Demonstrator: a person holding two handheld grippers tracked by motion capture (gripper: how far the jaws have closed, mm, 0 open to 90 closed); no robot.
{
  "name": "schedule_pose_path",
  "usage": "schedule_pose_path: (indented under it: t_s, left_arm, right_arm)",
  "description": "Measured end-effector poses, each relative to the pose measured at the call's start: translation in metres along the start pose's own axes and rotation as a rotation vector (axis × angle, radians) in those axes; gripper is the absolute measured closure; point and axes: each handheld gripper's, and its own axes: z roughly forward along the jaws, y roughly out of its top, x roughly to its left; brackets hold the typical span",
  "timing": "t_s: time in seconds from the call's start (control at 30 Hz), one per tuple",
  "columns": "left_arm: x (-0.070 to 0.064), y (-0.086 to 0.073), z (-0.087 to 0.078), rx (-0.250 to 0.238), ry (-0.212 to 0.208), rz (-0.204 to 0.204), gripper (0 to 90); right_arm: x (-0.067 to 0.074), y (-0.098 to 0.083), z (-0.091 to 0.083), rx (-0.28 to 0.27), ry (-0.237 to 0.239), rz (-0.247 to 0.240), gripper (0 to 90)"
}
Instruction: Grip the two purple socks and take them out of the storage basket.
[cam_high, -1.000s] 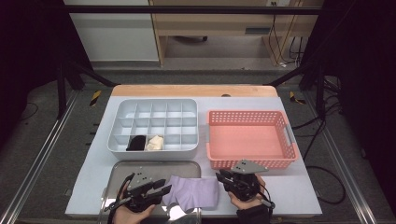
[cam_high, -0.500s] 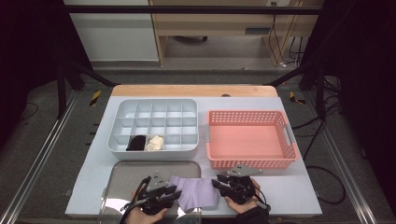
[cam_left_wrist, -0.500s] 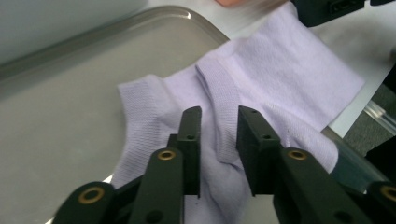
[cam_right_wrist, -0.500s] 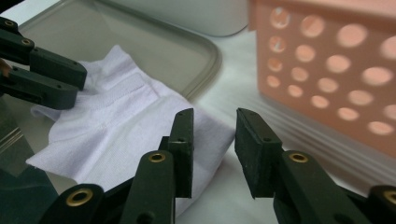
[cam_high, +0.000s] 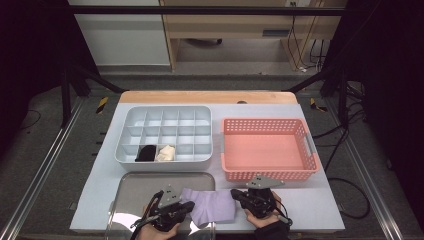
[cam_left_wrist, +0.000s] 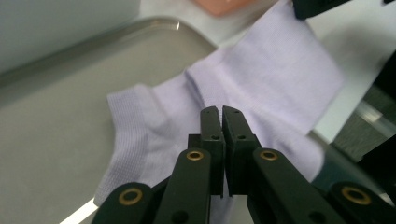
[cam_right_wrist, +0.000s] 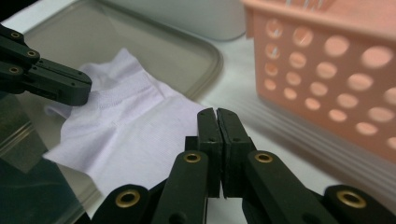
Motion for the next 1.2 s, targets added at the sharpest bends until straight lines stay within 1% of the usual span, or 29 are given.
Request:
schedule_pose_path:
  t_s: [0.03,0.1,0.13,0.2,0.27,0.37,0.4,0.43,0.5,0.53,0.57,0.6,0.67,0.7,0.77,0.83,0.9,0.97,1.03,1.07,1.2]
  left_arm:
    - [0.000,0.002,-0.003,-0.022,-0.004,0.002,87.3]
    - [-0.001,0.004,-0.008,-0.046,-0.011,0.005,87.3]
    - [-0.001,0.005,-0.008,-0.050,-0.011,0.005,87.4]
    - [0.000,0.005,-0.006,-0.049,-0.008,0.008,87.4]
    - [0.001,0.004,-0.002,-0.029,-0.002,0.006,87.3]
    - [0.003,0.003,0.003,-0.003,0.001,0.001,87.3]
    - [0.004,0.002,0.004,0.005,0.003,-0.001,87.3]
    - [0.005,0.002,0.005,0.009,0.004,-0.003,87.3]
    - [0.006,0.001,0.006,0.015,0.006,-0.003,87.3]
    - [0.007,0.000,0.007,0.017,0.007,-0.001,87.3]
    - [0.007,0.000,0.007,0.019,0.008,-0.001,87.3]
    - [0.007,0.000,0.007,0.020,0.008,0.001,87.3]
    - [0.007,-0.001,0.007,0.020,0.008,-0.003,87.3]
    - [0.008,-0.001,0.008,0.024,0.008,-0.001,87.3]
    - [0.008,-0.002,0.009,0.026,0.008,0.000,87.2]
    - [0.008,-0.002,0.010,0.029,0.007,-0.001,87.2]
    - [0.008,-0.003,0.011,0.034,0.008,0.002,87.2]
    - [0.008,-0.003,0.011,0.035,0.007,0.000,87.2]
    - [0.008,-0.003,0.011,0.035,0.007,0.003,87.2]
    - [0.008,-0.003,0.011,0.034,0.007,0.002,87.1]
    - [0.008,-0.004,0.012,0.037,0.011,0.005,87.1]
  right_arm:
    - [0.000,0.002,-0.003,-0.010,0.001,-0.001,89.3]
    - [0.002,0.007,-0.010,-0.033,-0.012,-0.013,89.3]
    - [0.003,0.011,-0.013,-0.041,-0.027,-0.029,89.3]
    - [0.007,0.017,-0.015,-0.037,-0.074,-0.067,89.3]
    - [0.011,0.019,-0.010,-0.010,-0.105,-0.085,89.1]
    - [0.015,0.015,0.012,0.040,-0.092,-0.099,88.3]
    - [0.015,0.014,0.017,0.054,-0.090,-0.095,87.8]
    - [0.015,0.012,0.023,0.076,-0.084,-0.096,85.4]
    - [0.015,0.010,0.027,0.070,-0.091,-0.093,76.5]
    - [0.015,0.010,0.025,0.056,-0.097,-0.097,76.6]
    - [0.013,0.010,0.021,0.034,-0.087,-0.090,75.9]
    - [0.012,0.011,0.015,0.007,-0.080,-0.076,74.6]
    - [0.007,0.012,0.004,-0.033,-0.087,-0.059,74.7]
    - [0.002,0.011,-0.003,-0.046,-0.095,-0.049,75.2]
    - [-0.005,0.007,-0.008,-0.053,-0.114,-0.033,76.4]
    - [-0.012,0.000,-0.009,-0.033,-0.124,-0.006,76.9]
    - [-0.018,-0.004,-0.003,-0.007,-0.113,0.024,76.8]
    - [-0.018,-0.006,0.002,0.011,-0.105,0.027,76.0]
    - [-0.015,-0.006,0.008,0.016,-0.082,0.029,74.7]
    - [-0.014,-0.006,0.011,0.020,-0.081,0.015,74.3]
    - [-0.007,-0.007,0.019,0.043,-0.063,-0.006,72.4]
